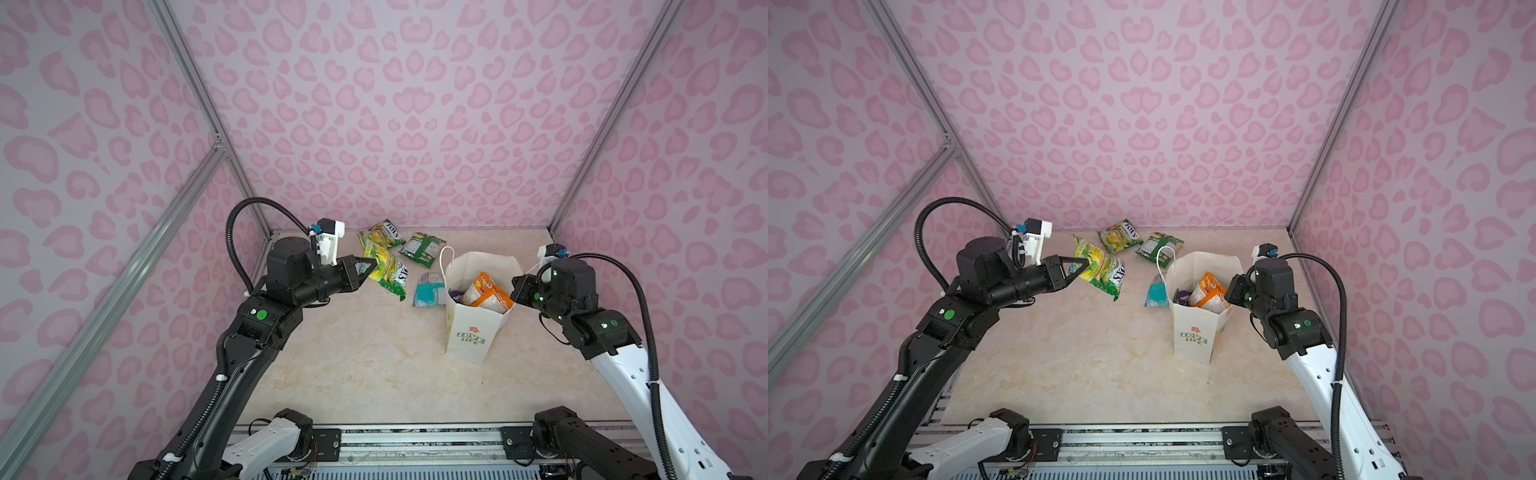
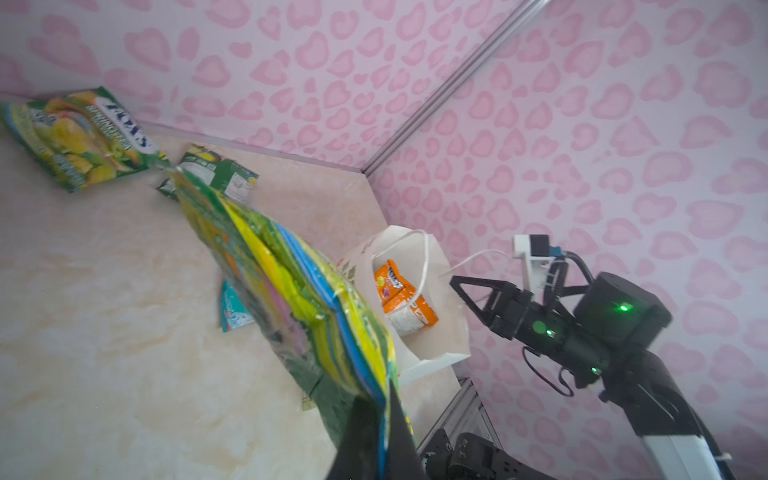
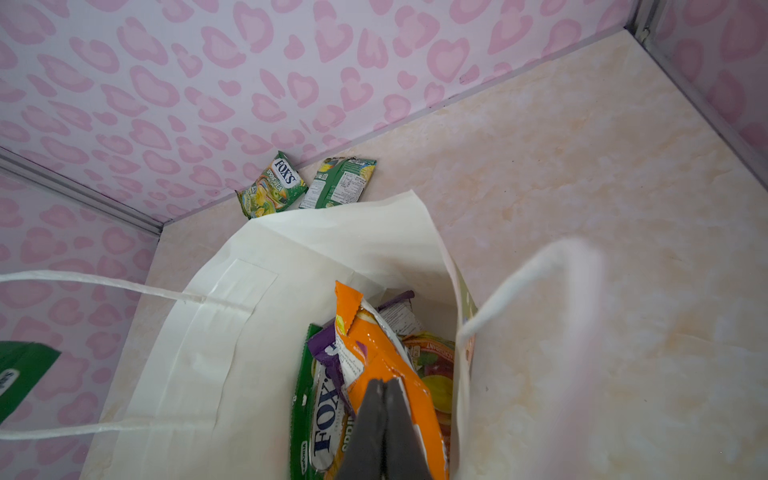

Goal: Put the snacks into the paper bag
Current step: 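Carry the green bag with the left gripper over the paper bag opening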

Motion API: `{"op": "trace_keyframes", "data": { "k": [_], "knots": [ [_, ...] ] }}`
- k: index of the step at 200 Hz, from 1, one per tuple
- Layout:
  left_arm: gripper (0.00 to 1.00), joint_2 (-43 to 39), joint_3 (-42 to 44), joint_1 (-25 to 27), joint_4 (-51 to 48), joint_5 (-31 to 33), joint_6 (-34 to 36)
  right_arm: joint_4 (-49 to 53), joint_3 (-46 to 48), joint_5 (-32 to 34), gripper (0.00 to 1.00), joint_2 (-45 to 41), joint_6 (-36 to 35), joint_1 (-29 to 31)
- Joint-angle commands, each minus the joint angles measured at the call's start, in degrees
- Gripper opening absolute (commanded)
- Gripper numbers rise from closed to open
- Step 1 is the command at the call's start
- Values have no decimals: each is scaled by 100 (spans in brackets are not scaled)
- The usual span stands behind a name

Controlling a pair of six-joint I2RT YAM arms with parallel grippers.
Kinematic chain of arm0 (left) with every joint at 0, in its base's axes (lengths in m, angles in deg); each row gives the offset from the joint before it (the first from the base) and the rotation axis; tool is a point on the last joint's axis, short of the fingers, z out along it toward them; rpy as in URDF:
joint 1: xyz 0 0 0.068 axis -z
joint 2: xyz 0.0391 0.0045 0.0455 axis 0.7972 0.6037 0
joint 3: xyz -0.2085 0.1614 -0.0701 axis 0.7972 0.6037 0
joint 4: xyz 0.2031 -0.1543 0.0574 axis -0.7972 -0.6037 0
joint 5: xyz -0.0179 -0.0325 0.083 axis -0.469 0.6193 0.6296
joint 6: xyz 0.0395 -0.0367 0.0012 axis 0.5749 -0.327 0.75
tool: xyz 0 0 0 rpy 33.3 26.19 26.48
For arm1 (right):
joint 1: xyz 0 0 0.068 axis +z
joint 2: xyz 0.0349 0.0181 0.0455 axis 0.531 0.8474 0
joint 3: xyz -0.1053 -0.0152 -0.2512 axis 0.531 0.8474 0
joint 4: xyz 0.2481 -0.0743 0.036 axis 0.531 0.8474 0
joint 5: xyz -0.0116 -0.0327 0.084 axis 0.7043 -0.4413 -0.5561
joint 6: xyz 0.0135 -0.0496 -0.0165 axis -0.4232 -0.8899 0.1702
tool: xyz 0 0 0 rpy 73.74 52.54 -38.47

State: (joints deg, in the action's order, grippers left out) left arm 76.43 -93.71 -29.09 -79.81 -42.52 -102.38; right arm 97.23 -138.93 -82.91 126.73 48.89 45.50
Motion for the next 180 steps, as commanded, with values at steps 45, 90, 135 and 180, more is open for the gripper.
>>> {"op": "trace_keyframes", "data": {
  "k": [45,90,135,180],
  "knots": [
    [3,1076,-1850,1327,-72,589,513,-57,-40,-45,0,-12,20,23],
    [3,2439,-3435,2266,-665,1001,1018,30,-94,-54,0,-49,-2,63],
    [3,3799,-4735,2765,-1374,1415,1396,121,-86,-19,0,-119,-45,71],
    [3,4852,-5645,2974,-2062,1845,1822,105,-48,-19,0,-137,-63,69]
  ]
}}
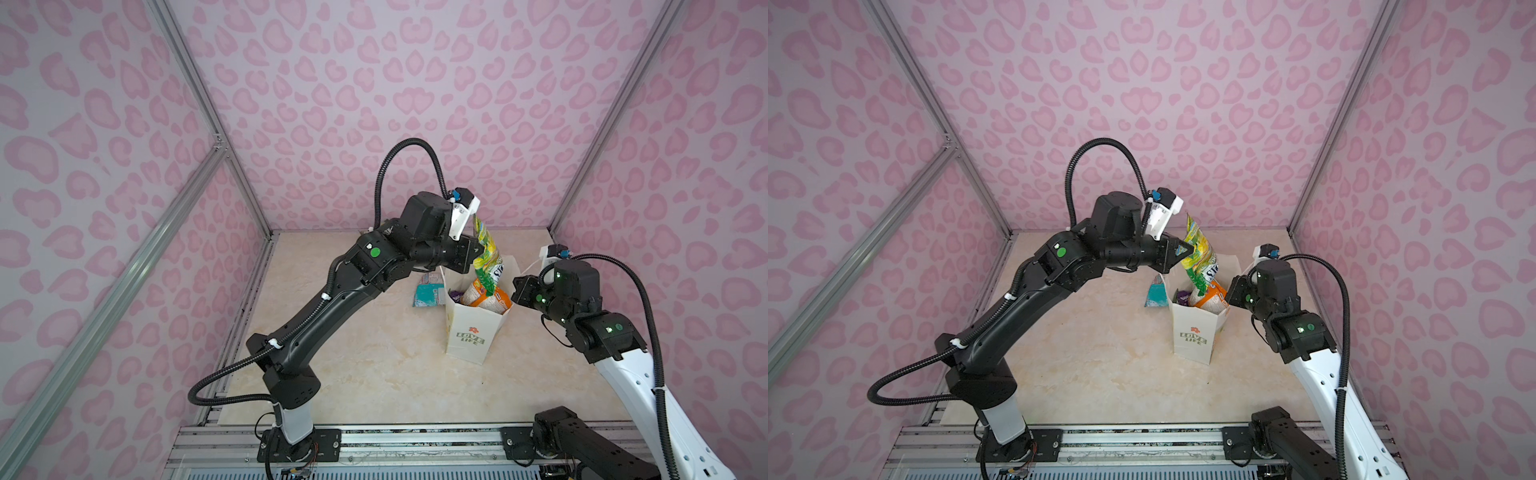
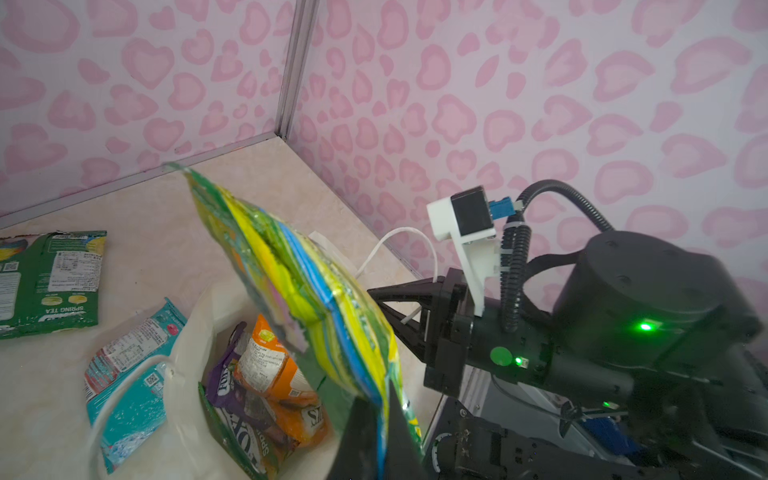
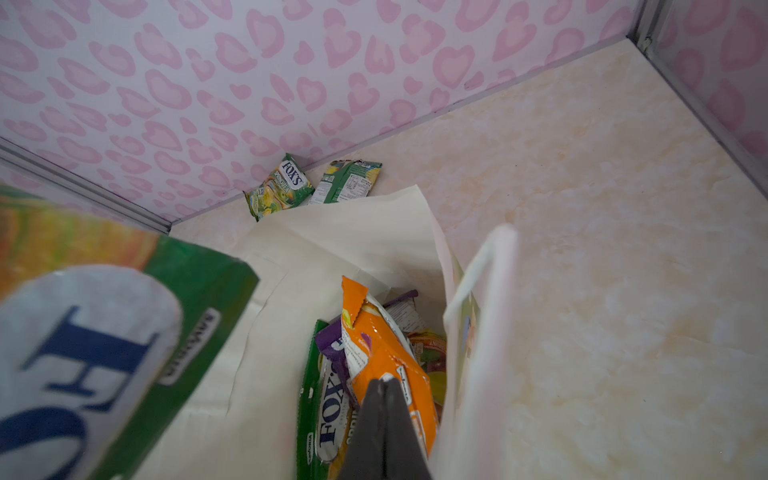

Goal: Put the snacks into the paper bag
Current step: 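Carry the green bag with the left gripper over the paper bag opening, then lower the green bag into the paper bag and open the left gripper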

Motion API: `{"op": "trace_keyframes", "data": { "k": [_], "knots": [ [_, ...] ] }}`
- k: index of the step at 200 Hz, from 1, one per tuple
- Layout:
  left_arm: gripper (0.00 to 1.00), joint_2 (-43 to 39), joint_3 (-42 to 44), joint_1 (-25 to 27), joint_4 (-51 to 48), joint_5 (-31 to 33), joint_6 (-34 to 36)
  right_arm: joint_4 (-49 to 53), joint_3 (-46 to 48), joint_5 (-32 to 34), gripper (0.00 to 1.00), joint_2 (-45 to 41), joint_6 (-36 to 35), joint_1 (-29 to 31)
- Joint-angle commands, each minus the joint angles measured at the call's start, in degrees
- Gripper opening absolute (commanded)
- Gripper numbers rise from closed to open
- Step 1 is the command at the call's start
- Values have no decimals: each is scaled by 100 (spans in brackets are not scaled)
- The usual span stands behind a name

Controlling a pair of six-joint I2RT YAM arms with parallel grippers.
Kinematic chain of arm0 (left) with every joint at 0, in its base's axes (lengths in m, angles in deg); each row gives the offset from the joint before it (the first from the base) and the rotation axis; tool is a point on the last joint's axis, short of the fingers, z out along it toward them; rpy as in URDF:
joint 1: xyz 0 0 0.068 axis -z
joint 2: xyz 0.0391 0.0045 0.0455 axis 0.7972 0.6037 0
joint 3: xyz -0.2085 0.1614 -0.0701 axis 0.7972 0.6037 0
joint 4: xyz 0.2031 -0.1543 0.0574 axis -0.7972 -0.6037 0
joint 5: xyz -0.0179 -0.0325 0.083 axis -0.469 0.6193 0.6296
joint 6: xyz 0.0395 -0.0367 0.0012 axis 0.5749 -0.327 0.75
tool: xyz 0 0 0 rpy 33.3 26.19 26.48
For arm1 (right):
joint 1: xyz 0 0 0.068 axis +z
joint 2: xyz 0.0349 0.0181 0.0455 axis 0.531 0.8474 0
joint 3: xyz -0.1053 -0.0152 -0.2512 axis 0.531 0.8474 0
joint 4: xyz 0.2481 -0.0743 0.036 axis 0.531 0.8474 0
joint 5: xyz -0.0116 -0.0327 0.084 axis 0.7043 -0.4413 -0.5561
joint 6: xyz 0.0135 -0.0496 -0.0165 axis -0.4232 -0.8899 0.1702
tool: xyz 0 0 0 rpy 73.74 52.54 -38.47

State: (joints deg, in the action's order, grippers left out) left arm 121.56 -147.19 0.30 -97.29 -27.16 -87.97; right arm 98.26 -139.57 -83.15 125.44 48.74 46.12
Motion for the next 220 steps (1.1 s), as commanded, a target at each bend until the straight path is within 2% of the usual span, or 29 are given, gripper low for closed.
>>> {"op": "trace_keyframes", "data": {
  "k": [1,57,83,125,152,220],
  "knots": [
    [3,359,-303,35,-314,299,385,1,14,1,0,-8,-45,9],
    [3,945,-415,49,-355,-211,696,-19,48,-21,0,10,-46,1],
    [3,1173,-424,53,-269,-706,726,-28,75,-30,0,10,-21,8],
    [3,1453,-416,62,-240,-1172,784,-28,101,-39,0,1,-6,9],
    [3,1590,-290,110,-323,-1138,757,-13,93,-30,0,1,1,6],
    [3,1384,874,374,-423,-779,711,-11,119,5,0,-34,-23,8]
  ]
}}
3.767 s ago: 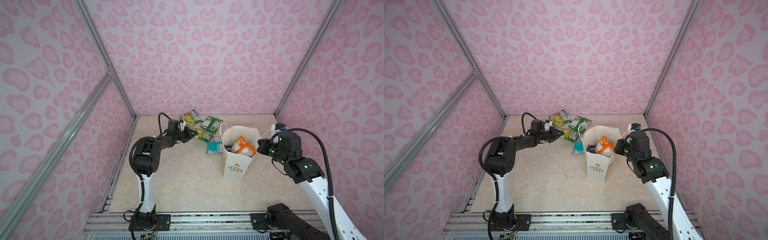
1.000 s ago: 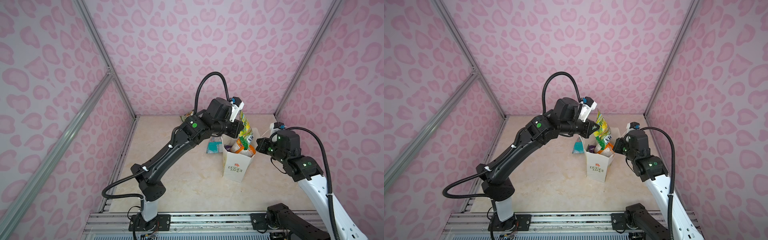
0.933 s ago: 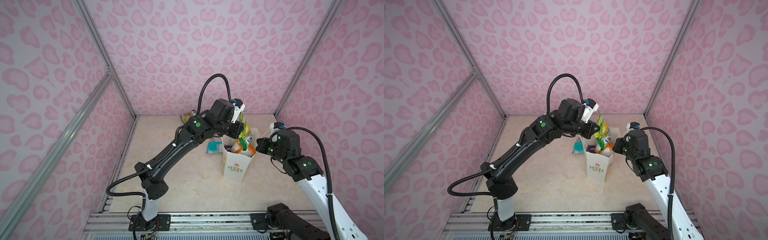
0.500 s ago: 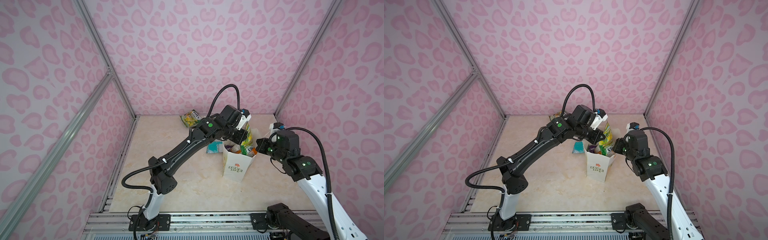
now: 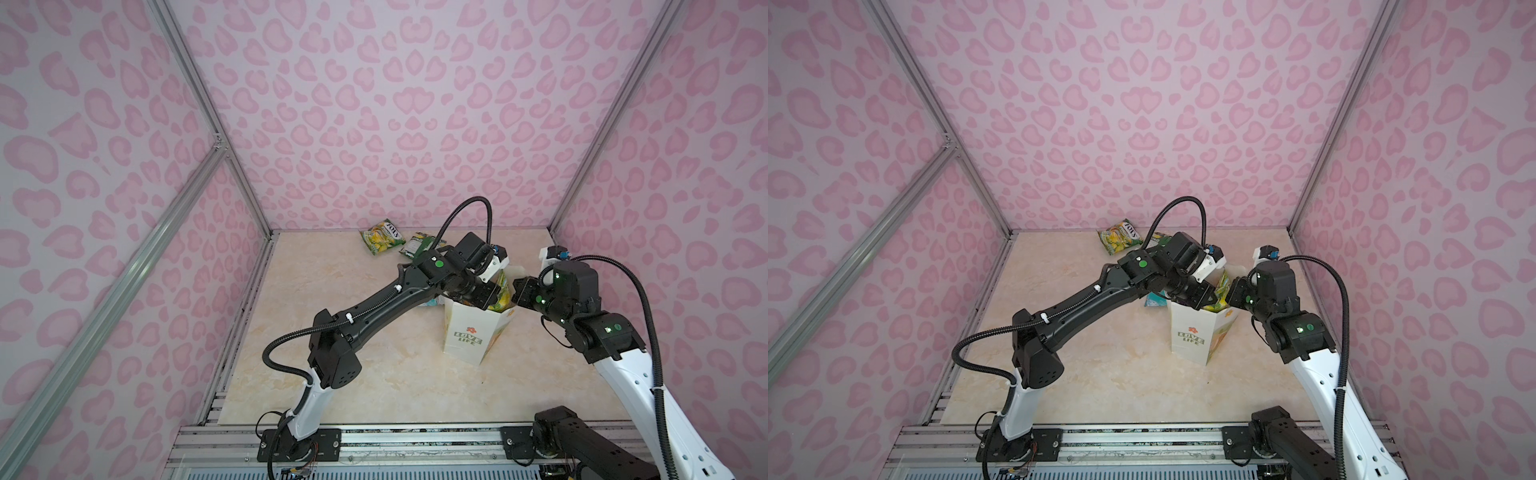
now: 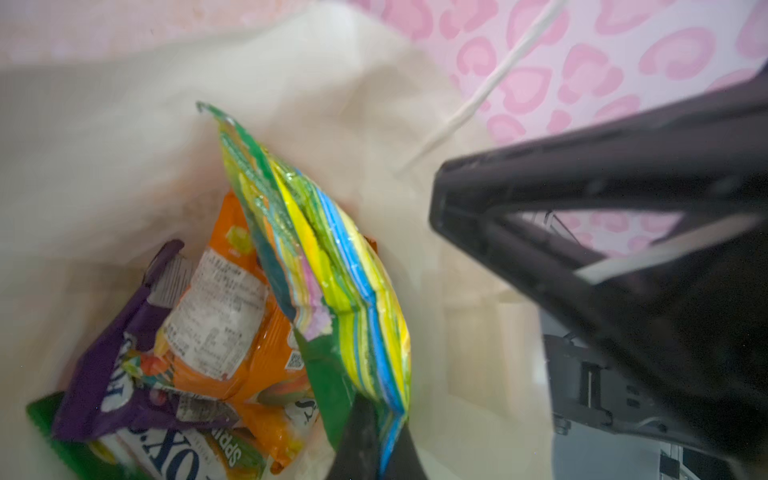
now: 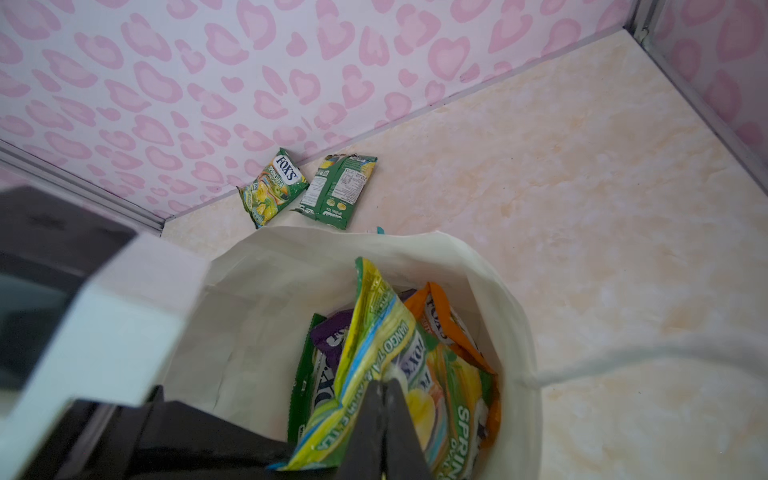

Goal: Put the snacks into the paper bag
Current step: 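Lower the green bag into the paper bag and open the left gripper, then withdraw the left gripper from the paper bag toward the snack packs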

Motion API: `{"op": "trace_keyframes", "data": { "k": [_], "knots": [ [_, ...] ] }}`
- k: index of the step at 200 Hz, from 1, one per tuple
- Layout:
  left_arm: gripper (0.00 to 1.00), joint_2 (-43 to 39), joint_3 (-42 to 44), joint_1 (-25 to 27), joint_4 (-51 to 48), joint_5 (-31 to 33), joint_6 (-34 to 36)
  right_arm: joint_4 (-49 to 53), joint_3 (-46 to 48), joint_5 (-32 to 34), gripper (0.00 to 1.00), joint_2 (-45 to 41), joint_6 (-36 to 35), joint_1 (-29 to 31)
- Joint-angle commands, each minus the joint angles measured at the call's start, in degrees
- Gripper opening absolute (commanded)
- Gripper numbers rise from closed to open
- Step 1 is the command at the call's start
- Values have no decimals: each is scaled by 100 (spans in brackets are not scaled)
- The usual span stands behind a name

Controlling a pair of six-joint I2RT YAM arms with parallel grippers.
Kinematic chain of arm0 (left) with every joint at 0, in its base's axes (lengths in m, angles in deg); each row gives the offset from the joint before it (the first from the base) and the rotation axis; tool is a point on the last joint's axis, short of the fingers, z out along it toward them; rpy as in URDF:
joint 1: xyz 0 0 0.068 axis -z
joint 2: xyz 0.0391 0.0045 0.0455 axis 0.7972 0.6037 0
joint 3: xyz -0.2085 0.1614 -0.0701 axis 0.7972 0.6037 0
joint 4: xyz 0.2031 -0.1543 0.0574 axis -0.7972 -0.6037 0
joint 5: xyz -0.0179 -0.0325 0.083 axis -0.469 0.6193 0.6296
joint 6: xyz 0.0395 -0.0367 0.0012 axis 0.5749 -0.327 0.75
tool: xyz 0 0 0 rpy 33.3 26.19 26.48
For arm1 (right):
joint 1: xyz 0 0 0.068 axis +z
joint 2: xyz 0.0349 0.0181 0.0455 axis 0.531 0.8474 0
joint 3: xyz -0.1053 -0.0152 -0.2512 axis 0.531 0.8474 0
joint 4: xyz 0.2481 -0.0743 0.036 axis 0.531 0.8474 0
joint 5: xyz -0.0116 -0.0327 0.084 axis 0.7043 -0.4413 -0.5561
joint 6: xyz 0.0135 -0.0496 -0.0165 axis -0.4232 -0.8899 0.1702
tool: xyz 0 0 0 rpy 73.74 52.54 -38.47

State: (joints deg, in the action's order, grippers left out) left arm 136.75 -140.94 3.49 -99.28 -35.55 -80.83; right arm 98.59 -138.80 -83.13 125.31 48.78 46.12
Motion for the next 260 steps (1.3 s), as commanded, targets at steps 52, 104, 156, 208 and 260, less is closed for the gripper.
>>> {"op": "trace_keyframes", "data": {
  "k": [52,104,156,208,260],
  "knots": [
    [3,-601,382,90,-241,-25,-110,-87,102,3,0,-22,-35,11],
    [3,-196,-129,95,-511,-45,-158,-70,122,12,0,-65,-34,5],
    [4,589,-908,103,-1180,337,-238,-115,154,-28,0,-39,-14,9],
    [35,658,-926,103,-1074,295,-270,-123,153,-33,0,-30,-4,8],
    [53,616,-1019,95,-1006,113,-386,-118,152,-10,0,-39,-19,3]
  ]
}}
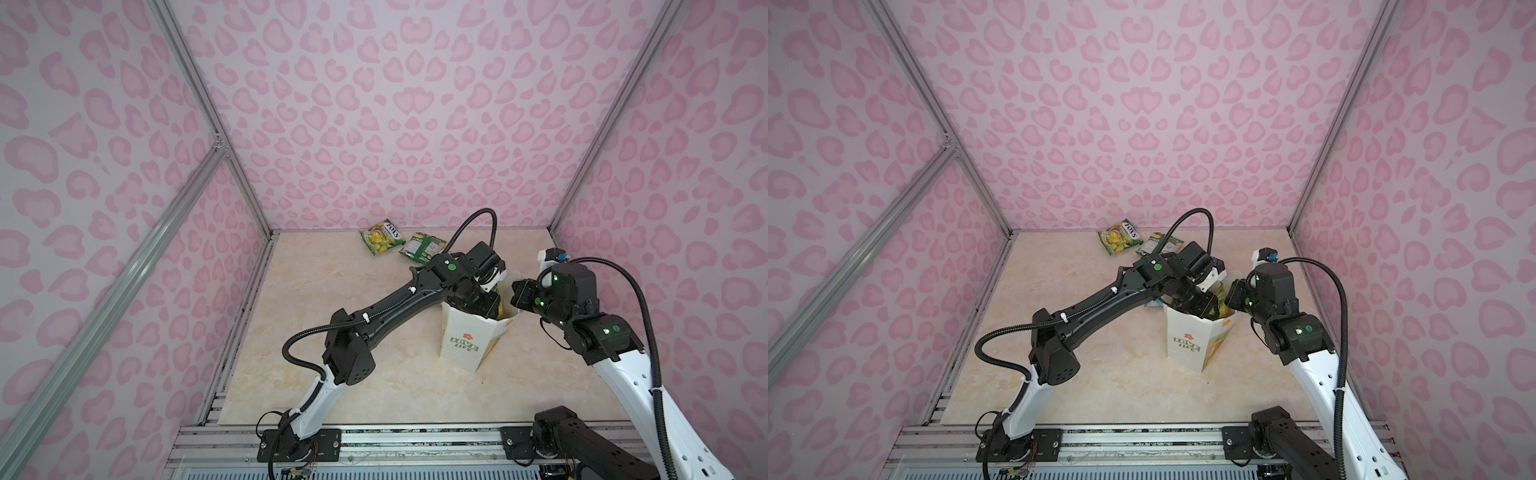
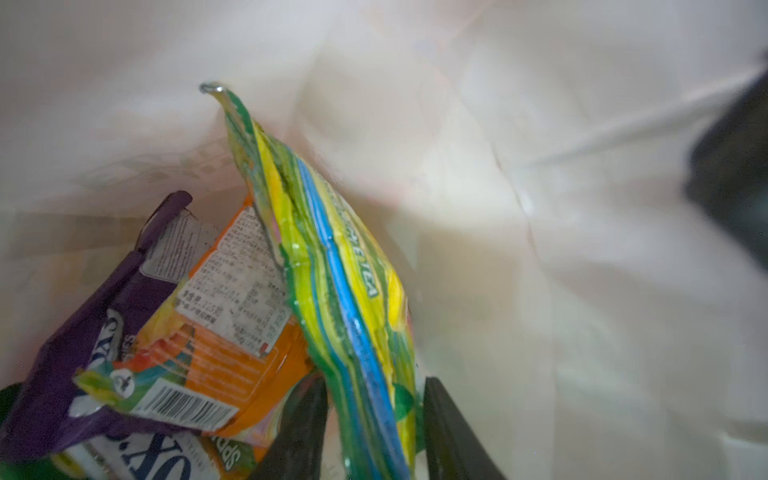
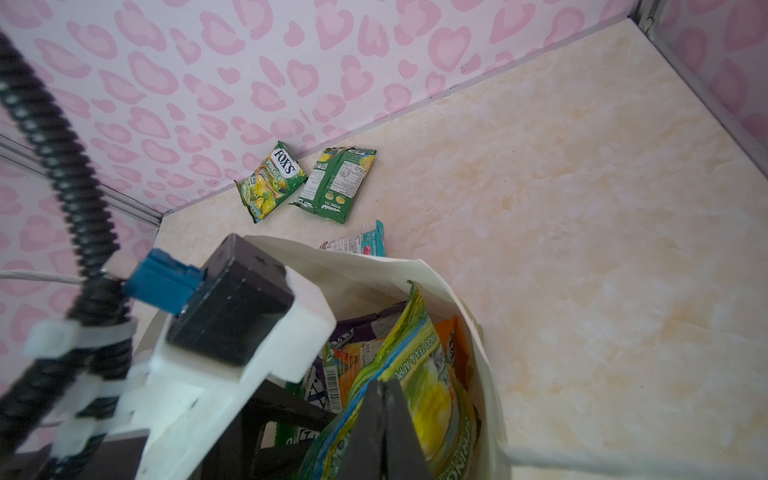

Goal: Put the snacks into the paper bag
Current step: 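Withdraw the left gripper from the paper bag toward the snack packs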

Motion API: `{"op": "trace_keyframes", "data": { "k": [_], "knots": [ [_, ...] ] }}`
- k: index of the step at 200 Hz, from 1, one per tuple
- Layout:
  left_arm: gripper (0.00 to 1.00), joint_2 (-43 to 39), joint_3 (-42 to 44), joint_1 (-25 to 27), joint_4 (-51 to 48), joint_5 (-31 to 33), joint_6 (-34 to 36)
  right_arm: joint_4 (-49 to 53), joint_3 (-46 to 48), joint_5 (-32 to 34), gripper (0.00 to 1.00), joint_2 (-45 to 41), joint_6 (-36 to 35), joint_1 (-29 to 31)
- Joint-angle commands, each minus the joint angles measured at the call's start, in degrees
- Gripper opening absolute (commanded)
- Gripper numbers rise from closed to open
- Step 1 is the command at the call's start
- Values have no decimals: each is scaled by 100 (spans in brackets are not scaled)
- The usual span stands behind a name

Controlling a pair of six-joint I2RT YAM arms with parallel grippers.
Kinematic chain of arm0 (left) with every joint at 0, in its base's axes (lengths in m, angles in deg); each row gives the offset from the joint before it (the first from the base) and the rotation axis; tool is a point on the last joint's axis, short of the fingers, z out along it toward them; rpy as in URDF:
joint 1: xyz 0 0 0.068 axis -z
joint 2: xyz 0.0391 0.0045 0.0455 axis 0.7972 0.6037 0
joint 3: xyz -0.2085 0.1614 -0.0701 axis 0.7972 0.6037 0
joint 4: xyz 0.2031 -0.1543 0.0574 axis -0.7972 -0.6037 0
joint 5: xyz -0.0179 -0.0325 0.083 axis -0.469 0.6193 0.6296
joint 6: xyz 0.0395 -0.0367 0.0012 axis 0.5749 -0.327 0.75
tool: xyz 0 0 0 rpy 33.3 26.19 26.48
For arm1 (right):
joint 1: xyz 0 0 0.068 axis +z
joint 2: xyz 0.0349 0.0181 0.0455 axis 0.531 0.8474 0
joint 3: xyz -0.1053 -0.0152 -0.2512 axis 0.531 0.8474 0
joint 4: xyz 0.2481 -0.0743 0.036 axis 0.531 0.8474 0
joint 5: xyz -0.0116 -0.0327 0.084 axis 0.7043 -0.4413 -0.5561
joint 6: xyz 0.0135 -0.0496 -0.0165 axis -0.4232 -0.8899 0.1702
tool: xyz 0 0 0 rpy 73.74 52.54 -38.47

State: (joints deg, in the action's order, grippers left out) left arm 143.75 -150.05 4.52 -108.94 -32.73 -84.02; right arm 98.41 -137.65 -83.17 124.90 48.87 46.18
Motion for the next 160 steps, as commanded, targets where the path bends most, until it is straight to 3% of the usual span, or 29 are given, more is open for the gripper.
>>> {"op": "trace_keyframes", "data": {
  "k": [1,13,22,101,127,160],
  "knots": [
    [54,-92,-109,-8,-34,-180,-68,-98,42,-4,0,3,-24,-4],
    [72,-238,-125,-23,43,-296,-89,-100,35,-2,0,11,-33,4],
    [100,-354,-129,-42,97,-398,-111,-105,31,-2,0,20,-37,4],
    [97,-1446,-112,-232,464,-935,-212,-105,12,42,0,47,-66,-5],
    [97,-1923,23,-250,530,-738,-167,-114,-11,60,0,55,-78,-7],
    [97,-2864,801,-302,877,-226,-103,-123,-9,64,0,82,-79,-20]
  ]
}}
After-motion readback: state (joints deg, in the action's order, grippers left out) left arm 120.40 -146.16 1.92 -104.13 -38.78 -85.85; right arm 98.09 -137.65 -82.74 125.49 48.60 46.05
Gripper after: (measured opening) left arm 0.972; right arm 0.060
